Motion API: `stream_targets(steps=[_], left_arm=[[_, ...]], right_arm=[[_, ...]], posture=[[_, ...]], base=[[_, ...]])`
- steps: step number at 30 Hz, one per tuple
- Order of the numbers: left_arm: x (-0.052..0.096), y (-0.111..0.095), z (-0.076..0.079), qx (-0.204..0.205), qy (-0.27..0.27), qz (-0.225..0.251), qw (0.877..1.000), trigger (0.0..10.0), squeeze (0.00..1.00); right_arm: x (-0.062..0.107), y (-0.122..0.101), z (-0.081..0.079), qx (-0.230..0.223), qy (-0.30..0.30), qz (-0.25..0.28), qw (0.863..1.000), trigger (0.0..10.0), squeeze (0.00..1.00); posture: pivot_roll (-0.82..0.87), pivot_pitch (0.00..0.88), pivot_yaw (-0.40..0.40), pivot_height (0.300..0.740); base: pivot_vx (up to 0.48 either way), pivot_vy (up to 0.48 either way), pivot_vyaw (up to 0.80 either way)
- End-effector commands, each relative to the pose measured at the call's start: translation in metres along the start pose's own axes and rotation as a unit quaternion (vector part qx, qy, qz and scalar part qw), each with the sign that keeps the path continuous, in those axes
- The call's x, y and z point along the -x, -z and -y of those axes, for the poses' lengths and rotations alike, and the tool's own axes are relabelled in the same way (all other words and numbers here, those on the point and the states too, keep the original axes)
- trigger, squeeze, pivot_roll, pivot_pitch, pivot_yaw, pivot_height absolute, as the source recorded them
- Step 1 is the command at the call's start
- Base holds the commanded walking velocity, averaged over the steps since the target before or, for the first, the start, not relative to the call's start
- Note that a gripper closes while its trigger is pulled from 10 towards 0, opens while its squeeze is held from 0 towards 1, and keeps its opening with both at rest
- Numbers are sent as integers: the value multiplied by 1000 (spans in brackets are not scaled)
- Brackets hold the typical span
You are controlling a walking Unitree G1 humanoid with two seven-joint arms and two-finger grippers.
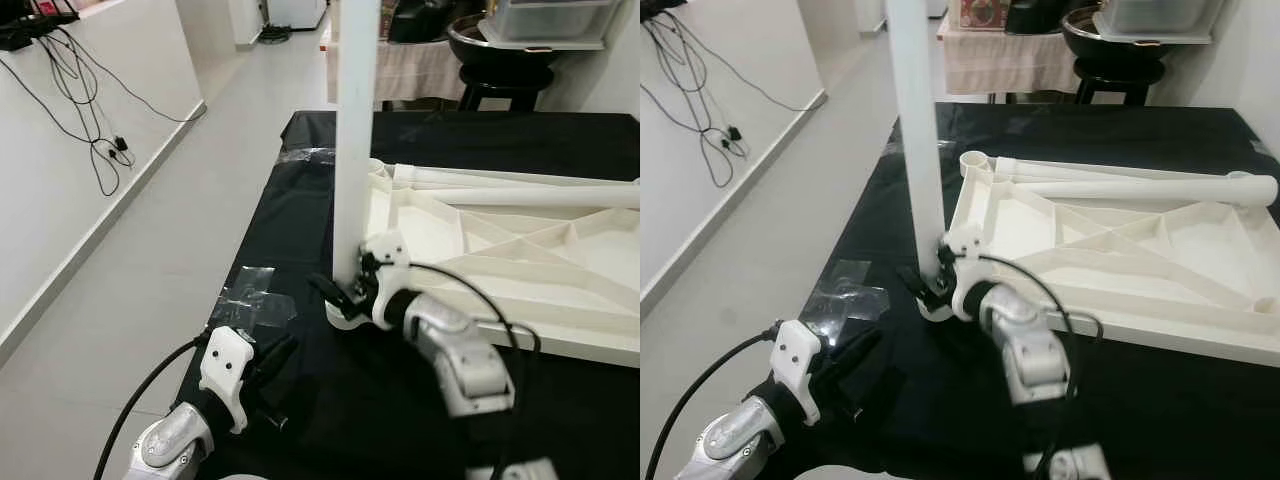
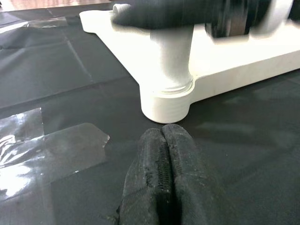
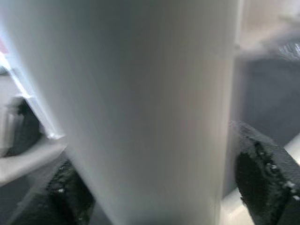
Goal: Building children table
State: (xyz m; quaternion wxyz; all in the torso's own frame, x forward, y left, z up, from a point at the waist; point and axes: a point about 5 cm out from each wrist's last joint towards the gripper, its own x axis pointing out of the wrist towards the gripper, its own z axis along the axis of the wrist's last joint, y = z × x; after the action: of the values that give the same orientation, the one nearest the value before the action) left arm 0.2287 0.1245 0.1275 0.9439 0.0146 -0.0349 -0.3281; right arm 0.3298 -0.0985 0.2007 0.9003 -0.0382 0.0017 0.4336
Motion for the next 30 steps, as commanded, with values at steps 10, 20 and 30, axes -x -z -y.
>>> stream_targets(steps=[10, 20, 30], left_arm=[[3, 6, 0, 2, -2, -14, 1000, 10000, 0], [4, 4, 3, 2, -5, -13, 1000, 10000, 0], [6, 4, 2, 4, -4, -12, 1000, 10000, 0]], right_arm=[[-8, 8, 1, 9, -195, -33, 980, 10000, 0], [-2, 20, 17, -23, -215, -69, 974, 0, 0], [8, 65, 7, 4, 167, -114, 979, 0, 0]], posture=[[0, 128, 39, 740], [7, 143, 34, 740], [-14, 157, 25, 740]], base=[[0, 0, 0], [0, 0, 0], [0, 0, 0]])
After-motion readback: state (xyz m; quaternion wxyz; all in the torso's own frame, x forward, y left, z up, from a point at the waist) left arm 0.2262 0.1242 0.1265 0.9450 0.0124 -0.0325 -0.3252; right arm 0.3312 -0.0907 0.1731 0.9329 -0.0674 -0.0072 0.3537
